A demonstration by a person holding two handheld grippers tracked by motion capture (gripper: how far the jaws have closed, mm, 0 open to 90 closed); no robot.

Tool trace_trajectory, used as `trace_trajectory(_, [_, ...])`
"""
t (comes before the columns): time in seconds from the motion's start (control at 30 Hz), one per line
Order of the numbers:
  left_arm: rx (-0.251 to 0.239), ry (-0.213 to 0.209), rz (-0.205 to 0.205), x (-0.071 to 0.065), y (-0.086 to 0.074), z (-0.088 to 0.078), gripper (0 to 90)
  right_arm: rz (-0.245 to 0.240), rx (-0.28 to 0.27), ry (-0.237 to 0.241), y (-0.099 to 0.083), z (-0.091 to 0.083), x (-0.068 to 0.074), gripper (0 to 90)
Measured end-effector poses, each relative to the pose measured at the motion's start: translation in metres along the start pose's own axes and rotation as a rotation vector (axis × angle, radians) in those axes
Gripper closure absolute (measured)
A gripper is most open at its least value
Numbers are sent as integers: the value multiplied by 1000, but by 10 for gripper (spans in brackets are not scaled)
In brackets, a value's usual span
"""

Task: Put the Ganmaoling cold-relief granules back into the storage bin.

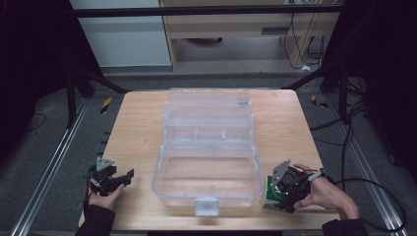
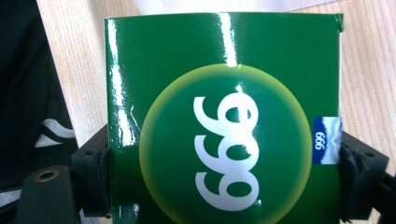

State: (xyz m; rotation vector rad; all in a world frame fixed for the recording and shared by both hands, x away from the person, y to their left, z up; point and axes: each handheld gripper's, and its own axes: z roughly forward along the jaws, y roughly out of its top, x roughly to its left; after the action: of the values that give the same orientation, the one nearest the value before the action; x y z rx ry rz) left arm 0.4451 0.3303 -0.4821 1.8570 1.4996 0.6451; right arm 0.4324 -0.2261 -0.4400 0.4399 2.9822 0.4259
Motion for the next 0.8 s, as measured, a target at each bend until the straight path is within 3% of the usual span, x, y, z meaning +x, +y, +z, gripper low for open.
trace_trajectory(0.23, [3,-1,1,0,0,0,285,1,-15,-17,-1,-9,0,162])
trace_trajectory(0.8, [2,-1,2,0,0,0,285,28,-112,-71,4,-67,2,163])
